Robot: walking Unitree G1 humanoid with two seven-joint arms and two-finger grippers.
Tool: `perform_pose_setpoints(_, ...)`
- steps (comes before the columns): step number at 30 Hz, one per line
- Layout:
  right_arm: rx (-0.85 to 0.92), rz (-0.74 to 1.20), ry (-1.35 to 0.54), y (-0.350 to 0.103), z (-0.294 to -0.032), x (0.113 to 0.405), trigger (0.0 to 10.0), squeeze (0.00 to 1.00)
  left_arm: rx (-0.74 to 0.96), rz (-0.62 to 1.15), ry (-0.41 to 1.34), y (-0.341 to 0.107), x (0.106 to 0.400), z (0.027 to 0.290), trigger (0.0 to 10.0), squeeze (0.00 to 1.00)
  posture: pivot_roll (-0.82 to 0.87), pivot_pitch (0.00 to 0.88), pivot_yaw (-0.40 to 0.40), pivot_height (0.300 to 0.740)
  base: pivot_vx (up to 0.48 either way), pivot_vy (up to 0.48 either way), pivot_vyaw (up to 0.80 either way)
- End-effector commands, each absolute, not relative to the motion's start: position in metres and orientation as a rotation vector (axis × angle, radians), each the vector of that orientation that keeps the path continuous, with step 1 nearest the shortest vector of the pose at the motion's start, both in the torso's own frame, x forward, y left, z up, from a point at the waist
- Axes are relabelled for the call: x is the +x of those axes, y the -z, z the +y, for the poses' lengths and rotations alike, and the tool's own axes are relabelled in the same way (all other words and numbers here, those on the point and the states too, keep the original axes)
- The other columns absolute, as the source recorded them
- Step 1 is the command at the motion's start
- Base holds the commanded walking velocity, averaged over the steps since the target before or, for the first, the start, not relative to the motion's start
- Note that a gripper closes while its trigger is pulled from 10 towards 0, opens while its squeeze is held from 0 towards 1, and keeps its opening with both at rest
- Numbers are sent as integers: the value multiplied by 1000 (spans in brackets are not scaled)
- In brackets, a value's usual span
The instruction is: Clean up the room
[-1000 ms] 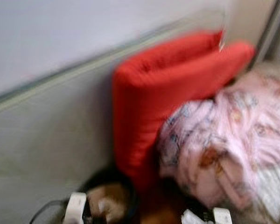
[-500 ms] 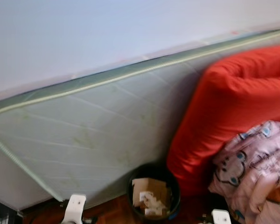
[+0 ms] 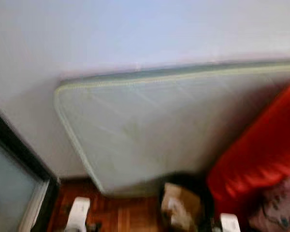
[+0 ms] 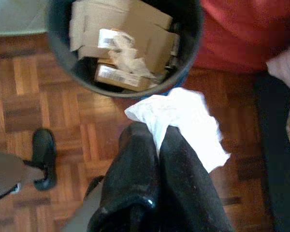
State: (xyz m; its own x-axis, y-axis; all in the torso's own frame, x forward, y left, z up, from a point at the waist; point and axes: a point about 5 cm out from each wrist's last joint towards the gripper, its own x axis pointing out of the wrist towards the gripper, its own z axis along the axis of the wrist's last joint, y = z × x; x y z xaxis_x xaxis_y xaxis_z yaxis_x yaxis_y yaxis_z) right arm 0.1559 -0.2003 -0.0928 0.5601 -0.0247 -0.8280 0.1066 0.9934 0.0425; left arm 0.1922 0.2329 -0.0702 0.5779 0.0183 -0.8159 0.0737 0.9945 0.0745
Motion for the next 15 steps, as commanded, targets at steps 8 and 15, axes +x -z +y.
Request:
perform_pose_setpoints(8, 108, 990, 106, 95, -205, 148, 10000, 0, 92, 945, 36, 69, 196, 230, 10000, 0, 0, 0, 5, 740, 0, 0, 0)
perform_pose_setpoints(15, 114, 986, 114, 95, -205, 148, 10000, 0, 90, 943, 35, 69, 196, 229, 10000, 0, 0, 0, 3, 740, 252, 0, 0)
